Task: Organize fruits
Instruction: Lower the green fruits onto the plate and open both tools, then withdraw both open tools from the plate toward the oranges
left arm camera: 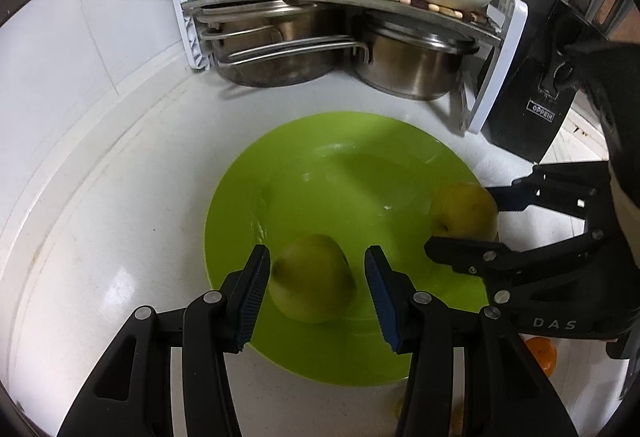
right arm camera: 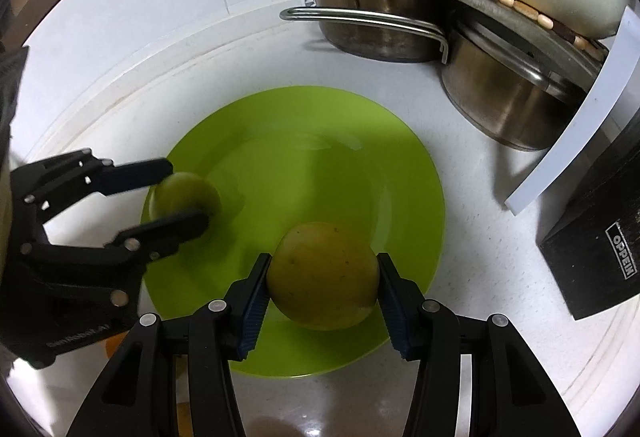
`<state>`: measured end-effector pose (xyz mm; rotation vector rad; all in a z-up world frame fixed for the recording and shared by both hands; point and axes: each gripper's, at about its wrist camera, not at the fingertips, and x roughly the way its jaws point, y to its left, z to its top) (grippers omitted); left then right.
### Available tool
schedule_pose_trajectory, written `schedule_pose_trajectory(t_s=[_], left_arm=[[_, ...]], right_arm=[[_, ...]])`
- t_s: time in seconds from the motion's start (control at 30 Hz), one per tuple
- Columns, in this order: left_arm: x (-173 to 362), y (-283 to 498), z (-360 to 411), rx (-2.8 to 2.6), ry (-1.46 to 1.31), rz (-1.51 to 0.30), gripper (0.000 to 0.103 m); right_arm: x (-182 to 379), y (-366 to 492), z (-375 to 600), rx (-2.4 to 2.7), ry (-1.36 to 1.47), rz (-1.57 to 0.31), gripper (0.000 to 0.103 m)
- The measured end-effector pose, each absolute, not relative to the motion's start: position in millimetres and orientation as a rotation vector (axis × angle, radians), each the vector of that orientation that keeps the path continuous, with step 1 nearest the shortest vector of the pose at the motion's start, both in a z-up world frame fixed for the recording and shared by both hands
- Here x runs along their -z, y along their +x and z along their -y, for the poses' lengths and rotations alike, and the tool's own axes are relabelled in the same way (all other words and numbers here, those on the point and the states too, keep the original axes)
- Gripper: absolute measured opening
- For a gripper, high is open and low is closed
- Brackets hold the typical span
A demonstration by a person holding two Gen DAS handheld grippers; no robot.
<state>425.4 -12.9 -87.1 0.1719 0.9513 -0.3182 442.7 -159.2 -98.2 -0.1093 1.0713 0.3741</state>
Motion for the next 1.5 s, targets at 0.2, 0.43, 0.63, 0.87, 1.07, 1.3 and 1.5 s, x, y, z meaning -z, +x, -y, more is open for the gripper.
schedule_pose_trajectory(t_s=[0.2, 0.43, 0.63, 0.87, 1.07, 1.3, 1.5], left_arm=[[76.3, 417.3, 8.1, 0.303, 0.167, -0.926, 0.056], [60.4, 402.2, 3.5, 0.265, 0.148, -0.877, 0.063], [40.6, 380.0, 1.1, 0.245, 0.137, -0.821, 0.07], [16.2, 349.0, 4.0, 0.247, 0.123, -0.756, 0.076], [-0.2, 323.3, 8.9, 0.242, 0.122, -0.705, 0.078], [-8.6, 292.1, 8.6, 0.225, 0.135, -0.665, 0.08], [-14.2, 266.9, 5.4, 0.207, 0.166, -0.623, 0.083]], right_arm=[[90.2, 437.4, 155.4, -0.372, -0.132, -1.023, 0.061], [74.2, 420.0, 159.9, -0.342, -0.136, -0.97, 0.062], [53.2, 399.9, 165.7, -0.318, -0.113, -0.912, 0.062], [24.3, 370.5, 172.1, -0.308, -0.091, -0.838, 0.062], [7.6, 341.3, 178.1, -0.288, -0.09, -0.784, 0.064], [-6.7, 313.7, 181.4, -0.253, -0.094, -0.734, 0.064], [-14.1, 287.5, 175.8, -0.236, -0.088, -0.701, 0.064]])
